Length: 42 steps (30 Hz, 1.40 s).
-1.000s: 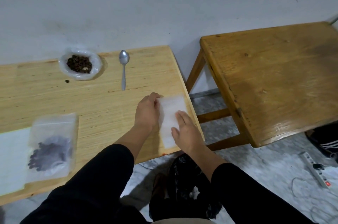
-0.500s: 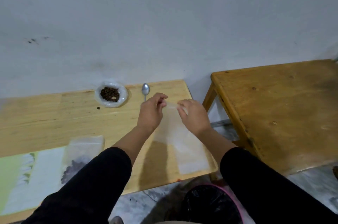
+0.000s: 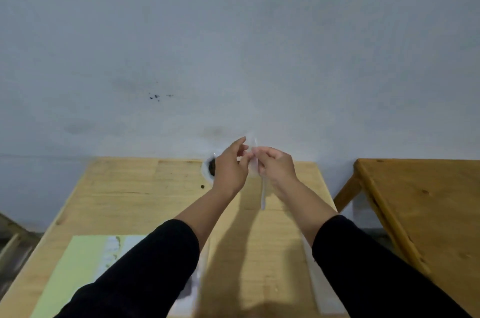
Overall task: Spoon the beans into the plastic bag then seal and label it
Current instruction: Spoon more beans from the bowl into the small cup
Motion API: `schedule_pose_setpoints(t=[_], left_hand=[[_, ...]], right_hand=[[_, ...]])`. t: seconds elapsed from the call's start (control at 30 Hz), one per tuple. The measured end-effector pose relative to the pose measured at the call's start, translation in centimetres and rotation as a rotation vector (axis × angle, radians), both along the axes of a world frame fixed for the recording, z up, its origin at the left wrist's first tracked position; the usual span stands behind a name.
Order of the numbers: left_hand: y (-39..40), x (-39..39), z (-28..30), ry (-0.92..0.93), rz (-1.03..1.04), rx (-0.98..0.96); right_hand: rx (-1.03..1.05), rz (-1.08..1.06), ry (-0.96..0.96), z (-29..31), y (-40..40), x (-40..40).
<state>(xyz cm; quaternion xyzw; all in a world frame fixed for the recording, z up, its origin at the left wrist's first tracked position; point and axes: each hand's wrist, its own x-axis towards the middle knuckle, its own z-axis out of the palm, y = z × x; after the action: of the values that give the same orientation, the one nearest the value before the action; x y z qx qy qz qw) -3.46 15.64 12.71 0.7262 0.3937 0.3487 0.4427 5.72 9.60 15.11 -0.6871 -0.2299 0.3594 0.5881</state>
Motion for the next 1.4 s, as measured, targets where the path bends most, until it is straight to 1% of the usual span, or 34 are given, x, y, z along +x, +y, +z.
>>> schedule_pose_setpoints(t=[0.07, 0.17, 0.3, 0.4, 0.53, 0.67, 0.8, 1.0, 1.1, 1.2, 1.3, 1.4], left_hand=[[1.9, -1.3, 0.0, -0.007, -0.035, -0.012], [4.3, -3.1, 0.2, 0.006, -0.089, -0.020], [6.8, -5.3, -0.1, 0.006, -0.131, -0.083], [8.2, -6.6, -0.6, 0.026, -0.146, -0.081], [8.8, -7.5, -1.1, 0.021, -0.118, -0.110], [8.9, -7.5, -1.3, 0.009, -0.133, -0.134], [8.6, -6.9, -1.5, 0.030, -0.097, -0.117], [7.8, -5.9, -1.0, 0.071, -0.084, -0.109], [7.4, -5.0, -1.2, 0.093, 0.002, -0.045], [6.8, -4.0, -1.4, 0.093, 0.077, -0.019], [6.1, -3.3, -1.4, 0.095, 0.102, 0.013], [5.6, -2.9, -1.1, 0.080, 0.109, 0.042]], right_hand=[[0.049, 0.009, 0.096, 0.0, 1.7, -1.2], [0.070, -0.024, 0.120, -0.2, 4.1, -2.5], [0.045, -0.053, 0.144, -0.9, 6.7, -4.3], [0.044, -0.066, 0.124, -1.5, 7.9, -5.6], [0.001, -0.073, 0.096, -2.6, 8.5, -6.4], [-0.011, -0.035, 0.090, -2.6, 8.7, -6.1], [-0.054, 0.013, 0.083, -2.8, 8.6, -5.1], [-0.101, 0.048, -0.042, -2.3, 8.4, -3.7], [-0.118, 0.056, -0.150, -2.1, 7.9, -3.3], [-0.071, 0.036, -0.285, -2.2, 7.5, -3.4], [-0.024, 0.054, -0.443, -2.0, 7.0, -3.4], [-0.012, 0.052, -0.479, -1.9, 7.0, -3.1]])
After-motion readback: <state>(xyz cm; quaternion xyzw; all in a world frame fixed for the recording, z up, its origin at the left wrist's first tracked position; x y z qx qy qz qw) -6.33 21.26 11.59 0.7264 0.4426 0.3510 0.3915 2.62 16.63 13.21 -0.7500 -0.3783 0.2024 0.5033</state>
